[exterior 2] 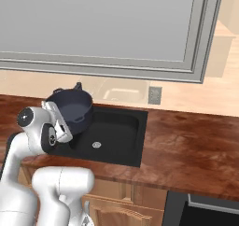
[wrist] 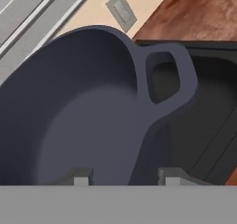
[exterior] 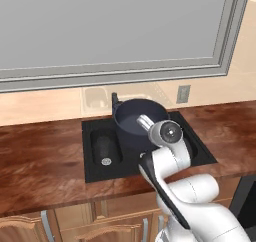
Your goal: Place the glass cup in the left basin and the pot in the right basin of the sink.
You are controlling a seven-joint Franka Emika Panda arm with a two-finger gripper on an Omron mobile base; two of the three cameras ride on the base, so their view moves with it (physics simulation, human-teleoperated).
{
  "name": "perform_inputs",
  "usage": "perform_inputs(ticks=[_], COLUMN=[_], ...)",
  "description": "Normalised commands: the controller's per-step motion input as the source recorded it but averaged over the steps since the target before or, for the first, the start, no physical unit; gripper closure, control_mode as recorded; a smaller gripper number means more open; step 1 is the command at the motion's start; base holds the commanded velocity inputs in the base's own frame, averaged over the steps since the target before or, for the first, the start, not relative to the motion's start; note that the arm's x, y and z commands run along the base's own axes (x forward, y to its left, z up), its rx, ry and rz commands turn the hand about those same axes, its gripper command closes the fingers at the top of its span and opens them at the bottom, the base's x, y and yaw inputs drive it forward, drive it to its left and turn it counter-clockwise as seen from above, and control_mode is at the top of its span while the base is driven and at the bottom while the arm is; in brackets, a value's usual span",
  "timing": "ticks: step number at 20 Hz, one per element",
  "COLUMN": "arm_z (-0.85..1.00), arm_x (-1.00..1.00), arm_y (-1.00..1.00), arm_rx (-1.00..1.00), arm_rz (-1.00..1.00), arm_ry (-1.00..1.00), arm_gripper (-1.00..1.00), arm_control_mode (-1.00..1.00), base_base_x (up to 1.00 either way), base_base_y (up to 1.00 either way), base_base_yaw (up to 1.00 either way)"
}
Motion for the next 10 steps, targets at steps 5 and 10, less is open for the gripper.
perform_inputs(ticks=[5,10], arm_z=[-0.12,-0.16], arm_x=[0.04,0.00], arm_y=[-0.37,-0.35], arm_rx=[0.00,0.00], arm_rz=[0.00,0.00], arm_ry=[0.00,0.00], arm_gripper=[1.00,1.00], arm_control_mode=[-1.00,-1.00], base_base_x=[0.00,0.00], base_base_y=[0.00,0.00], base_base_yaw=[0.00,0.00])
